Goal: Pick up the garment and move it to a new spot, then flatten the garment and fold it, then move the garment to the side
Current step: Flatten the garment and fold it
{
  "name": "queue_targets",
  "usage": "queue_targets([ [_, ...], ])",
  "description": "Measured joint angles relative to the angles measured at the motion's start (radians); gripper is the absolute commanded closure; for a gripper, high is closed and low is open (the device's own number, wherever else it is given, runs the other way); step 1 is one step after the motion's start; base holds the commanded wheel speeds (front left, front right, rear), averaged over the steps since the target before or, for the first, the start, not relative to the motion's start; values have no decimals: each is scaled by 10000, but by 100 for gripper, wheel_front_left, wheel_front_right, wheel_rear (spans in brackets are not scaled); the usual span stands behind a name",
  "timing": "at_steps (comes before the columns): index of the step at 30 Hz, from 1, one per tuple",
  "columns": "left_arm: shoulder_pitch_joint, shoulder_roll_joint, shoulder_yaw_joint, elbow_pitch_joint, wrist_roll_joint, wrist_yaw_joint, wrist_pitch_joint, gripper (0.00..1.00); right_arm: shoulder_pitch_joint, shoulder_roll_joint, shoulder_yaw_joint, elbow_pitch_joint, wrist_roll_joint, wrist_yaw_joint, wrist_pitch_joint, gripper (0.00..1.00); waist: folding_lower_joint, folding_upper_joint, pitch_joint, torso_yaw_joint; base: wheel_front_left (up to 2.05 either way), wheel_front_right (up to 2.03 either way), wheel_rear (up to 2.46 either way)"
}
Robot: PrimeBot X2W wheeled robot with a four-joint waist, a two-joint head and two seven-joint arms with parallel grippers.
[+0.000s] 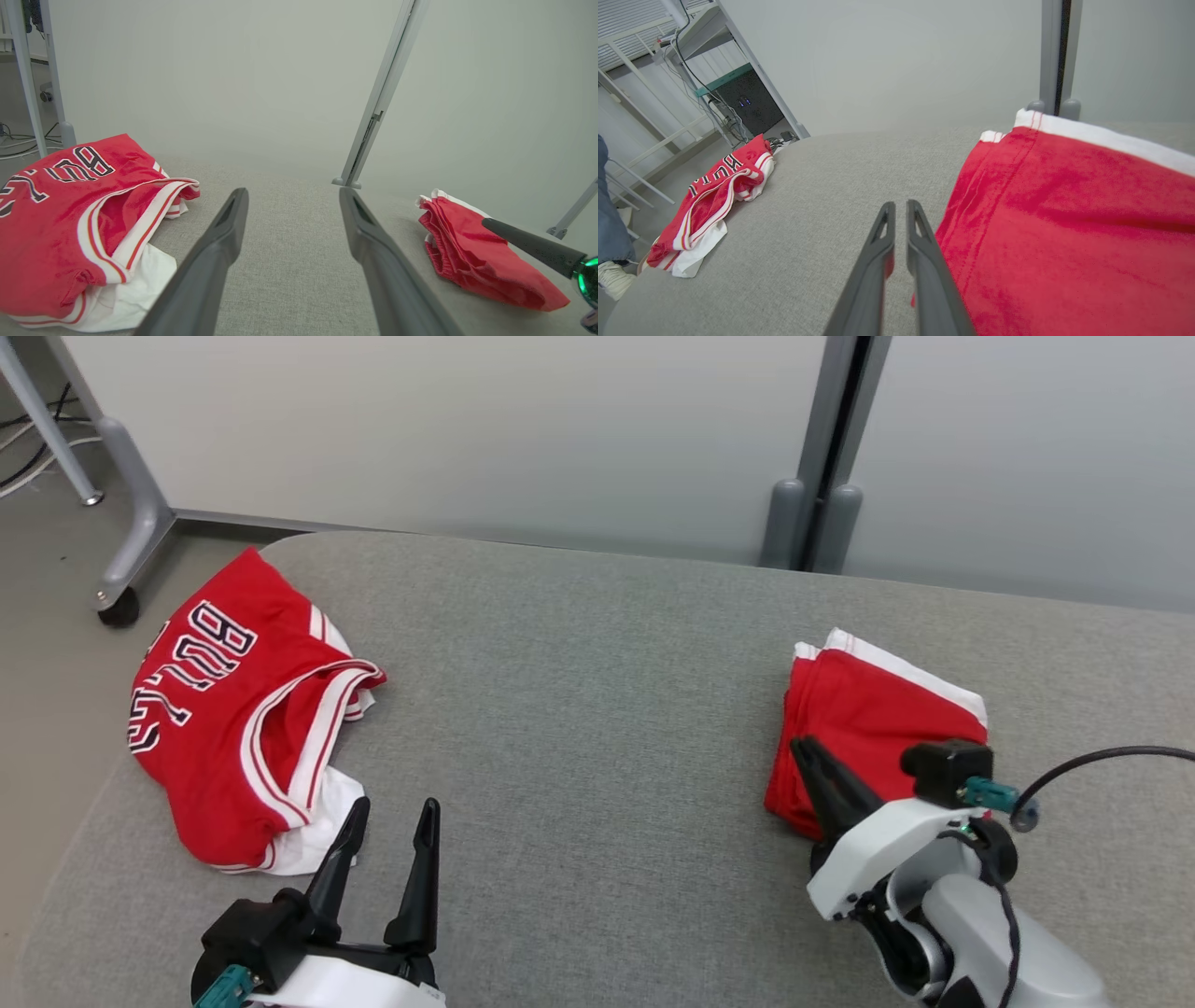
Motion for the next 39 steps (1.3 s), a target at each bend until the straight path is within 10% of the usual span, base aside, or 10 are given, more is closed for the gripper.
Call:
queue_targets([
  [3,65,31,111,-113,4,40,0,0,83,-474,-443,-974,-58,0,-46,0,0,0,-100,-324,0,0,0],
  [12,174,-4,430,-372,79,130,0,0,1615,-1294,-2777,-3916,-1751,0,-65,0,0,0,-353,-1460,0,0,0],
  [25,419,-17,1400,-792,871,188,0,0,4059,-550,-5549,-5948,-3856,-2,-65,0,0,0,-419,-2483,0,0,0],
  [39,489,-341,1739,-493,1649,-138,0,0,4406,-207,-5820,-6042,-4418,0,-65,0,0,0,-348,-2481,0,0,0],
])
